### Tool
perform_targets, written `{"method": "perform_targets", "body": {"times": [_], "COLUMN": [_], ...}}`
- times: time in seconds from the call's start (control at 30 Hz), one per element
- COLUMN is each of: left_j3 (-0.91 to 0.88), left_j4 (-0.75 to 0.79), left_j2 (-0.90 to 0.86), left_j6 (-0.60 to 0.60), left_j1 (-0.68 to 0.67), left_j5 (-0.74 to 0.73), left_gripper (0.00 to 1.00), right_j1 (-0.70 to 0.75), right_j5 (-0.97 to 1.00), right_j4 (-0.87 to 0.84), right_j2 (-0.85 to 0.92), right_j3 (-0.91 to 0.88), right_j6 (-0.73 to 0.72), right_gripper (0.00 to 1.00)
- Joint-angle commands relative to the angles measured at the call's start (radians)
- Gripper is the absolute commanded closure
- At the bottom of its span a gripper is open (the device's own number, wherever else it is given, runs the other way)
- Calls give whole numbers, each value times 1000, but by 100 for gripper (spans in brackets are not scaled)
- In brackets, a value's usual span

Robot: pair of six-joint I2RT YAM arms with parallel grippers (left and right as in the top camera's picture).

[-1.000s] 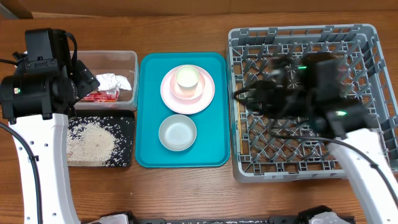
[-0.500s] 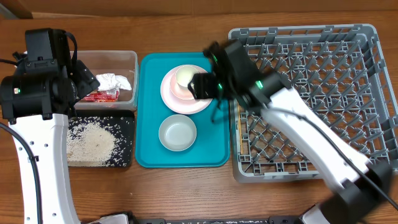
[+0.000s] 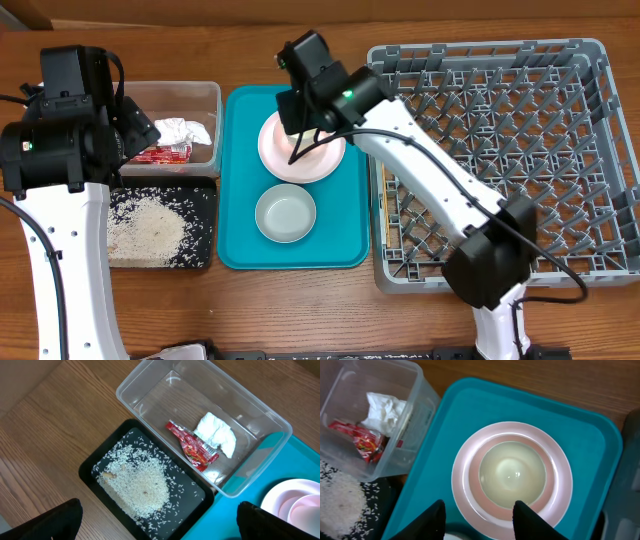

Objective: Sort waste into correct bins and load items into the dishwasher
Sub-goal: 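Move the right gripper over the white cup on the pink plate, then lower the right gripper and grasp the white cup rim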

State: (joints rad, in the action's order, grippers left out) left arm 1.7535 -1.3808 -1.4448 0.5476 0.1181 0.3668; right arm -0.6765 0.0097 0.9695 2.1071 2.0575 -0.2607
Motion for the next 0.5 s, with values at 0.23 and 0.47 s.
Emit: {"method": "perform_targets", "body": {"times": [0.23, 0.47], "left_j3": [16, 16], "left_j4": [0, 0], "left_j2": [3, 3], "left_j6": [-9, -9], "left_j1": [3, 3], "left_j5": [-1, -1], "left_gripper": [0, 0], "right_j1": [-32, -32], "right_j5": [114, 114], "right_j4": [-33, -56], "right_j2": [91, 150], "right_j3": [23, 23], "right_j6": [27, 30], "right_gripper": [60, 64]}}
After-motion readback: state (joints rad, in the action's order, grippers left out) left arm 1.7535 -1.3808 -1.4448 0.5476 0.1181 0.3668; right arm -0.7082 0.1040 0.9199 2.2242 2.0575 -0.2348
